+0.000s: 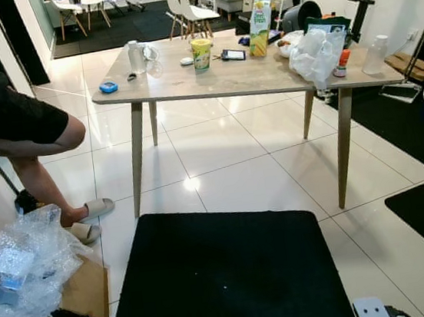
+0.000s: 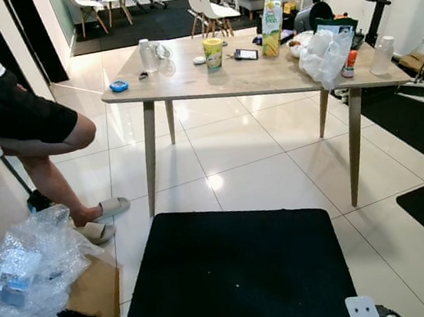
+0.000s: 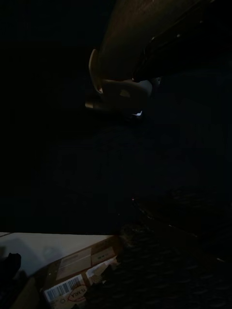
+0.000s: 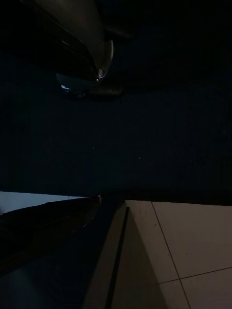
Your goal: Restocking fridge
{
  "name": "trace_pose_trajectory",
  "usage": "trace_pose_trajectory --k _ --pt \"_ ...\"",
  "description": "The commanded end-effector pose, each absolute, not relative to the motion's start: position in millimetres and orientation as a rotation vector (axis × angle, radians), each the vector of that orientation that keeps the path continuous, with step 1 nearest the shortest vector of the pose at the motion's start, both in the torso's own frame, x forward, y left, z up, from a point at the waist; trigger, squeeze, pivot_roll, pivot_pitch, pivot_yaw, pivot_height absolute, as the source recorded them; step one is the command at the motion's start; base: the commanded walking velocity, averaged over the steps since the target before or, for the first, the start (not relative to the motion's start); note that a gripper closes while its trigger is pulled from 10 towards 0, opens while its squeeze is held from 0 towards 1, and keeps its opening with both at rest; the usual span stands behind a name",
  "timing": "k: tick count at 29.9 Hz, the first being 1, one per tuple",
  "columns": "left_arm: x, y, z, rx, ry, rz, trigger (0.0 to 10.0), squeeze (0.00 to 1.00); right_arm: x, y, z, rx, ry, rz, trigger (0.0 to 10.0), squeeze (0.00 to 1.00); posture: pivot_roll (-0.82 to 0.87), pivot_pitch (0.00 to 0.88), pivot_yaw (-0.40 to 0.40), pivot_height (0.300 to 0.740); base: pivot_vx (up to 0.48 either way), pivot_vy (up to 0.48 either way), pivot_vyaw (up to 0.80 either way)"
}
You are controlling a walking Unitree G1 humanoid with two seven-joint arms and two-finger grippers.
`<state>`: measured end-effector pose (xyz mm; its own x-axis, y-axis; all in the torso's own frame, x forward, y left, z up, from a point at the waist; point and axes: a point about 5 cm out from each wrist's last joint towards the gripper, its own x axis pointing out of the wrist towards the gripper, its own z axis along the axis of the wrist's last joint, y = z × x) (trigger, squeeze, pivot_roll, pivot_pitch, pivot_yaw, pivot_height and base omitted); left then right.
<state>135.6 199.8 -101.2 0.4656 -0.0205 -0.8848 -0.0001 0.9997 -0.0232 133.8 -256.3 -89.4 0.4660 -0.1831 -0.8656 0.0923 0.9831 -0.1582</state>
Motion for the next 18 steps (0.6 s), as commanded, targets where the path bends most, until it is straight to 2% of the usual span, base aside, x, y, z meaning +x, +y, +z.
trace_pose_trajectory --k 1,5,18 --pt "131.1 199.4 -102.9 -0.012 1.107 -0.021 10.0 0.00 130.7 -256.2 -90.6 -0.097 1.086 -0.169 10.0 0.00 0.09 0.000 -0.018 0.740 0.000 0.000 0.00" --pt "129.9 199.3 -103.3 -0.012 1.111 -0.022 10.0 0.00 127.6 -257.3 -91.3 -0.097 1.095 -0.172 10.0 0.00 0.09 0.000 -0.018 0.740 0.000 0.000 0.00" --pt "128.0 199.3 -103.9 -0.002 1.121 -0.032 10.0 0.00 125.9 -262.4 -90.4 -0.102 1.105 -0.178 10.0 0.00 0.09 0.000 -0.019 0.740 0.272 0.000 0.00"
